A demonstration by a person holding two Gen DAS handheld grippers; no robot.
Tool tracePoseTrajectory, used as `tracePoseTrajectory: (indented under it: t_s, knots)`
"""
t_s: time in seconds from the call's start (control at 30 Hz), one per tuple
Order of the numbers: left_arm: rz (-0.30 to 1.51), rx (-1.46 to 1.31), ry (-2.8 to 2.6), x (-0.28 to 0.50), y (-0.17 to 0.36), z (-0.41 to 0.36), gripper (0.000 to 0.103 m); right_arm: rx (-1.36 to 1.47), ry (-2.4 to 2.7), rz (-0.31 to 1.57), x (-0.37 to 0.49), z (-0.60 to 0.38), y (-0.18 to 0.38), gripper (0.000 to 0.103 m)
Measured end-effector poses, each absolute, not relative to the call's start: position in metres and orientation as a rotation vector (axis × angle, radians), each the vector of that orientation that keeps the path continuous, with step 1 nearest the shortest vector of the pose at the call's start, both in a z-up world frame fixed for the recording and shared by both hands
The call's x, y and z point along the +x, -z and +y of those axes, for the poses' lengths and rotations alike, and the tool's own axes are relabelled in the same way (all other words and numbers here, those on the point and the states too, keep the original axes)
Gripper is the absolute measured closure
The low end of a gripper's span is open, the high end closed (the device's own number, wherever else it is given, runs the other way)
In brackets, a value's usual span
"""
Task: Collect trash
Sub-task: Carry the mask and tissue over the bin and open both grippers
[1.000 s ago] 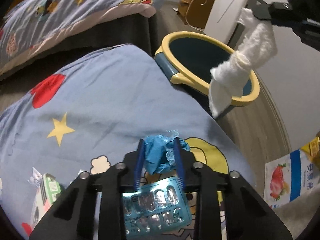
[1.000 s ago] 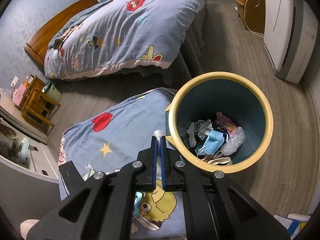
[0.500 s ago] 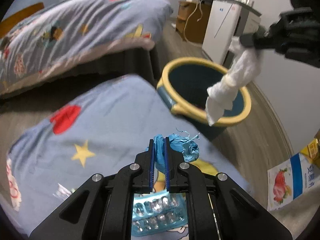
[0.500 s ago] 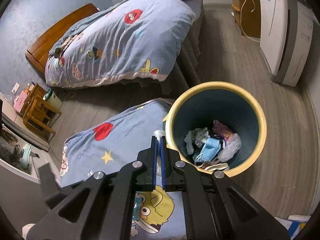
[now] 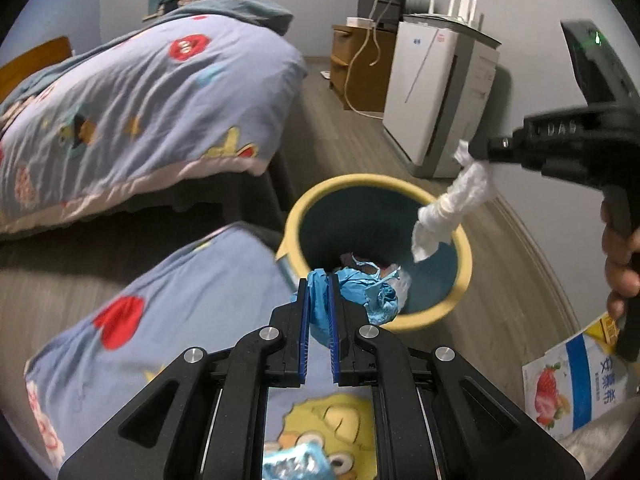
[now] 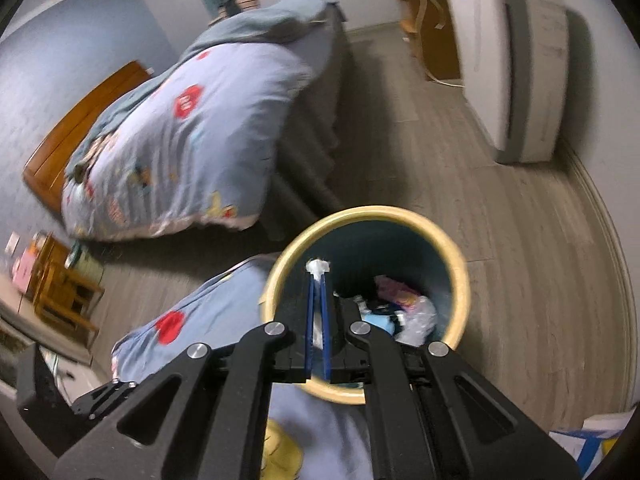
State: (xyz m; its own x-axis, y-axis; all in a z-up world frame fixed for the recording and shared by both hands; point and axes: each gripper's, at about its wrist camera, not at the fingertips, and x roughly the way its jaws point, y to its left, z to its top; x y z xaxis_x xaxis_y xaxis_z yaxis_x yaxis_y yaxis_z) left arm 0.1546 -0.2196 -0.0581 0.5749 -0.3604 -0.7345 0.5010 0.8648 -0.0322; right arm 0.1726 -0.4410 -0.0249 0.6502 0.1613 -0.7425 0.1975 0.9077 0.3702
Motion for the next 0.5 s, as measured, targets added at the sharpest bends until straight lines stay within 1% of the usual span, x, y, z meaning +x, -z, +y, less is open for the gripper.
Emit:
tracePoseTrajectory:
  t_s: [0.2,0.43,0.47,0.5]
  knots:
    - [0.835,0.249,0.535,0.174,0.074,-0.261,0.094,0.499,0.095,0.910,0.179,-0.473,0.049,0.100]
    - [0.873,0.272,0.532,0.191,0.104,-0.293,0.093,0.497,0.094,0.955,0.182,-0.477,0.065,0.100]
    - [0.877,0.260,0.527,0.194,0.107,-0.295,0.091,0.500,0.089,0.959,0.183,-0.476,0.066,0.099]
    - [0.879,0.250,0.526,0.195,0.108,-0.295,0.085,0.505,0.083,0.963,0.184,-0.475,0.068,0.099]
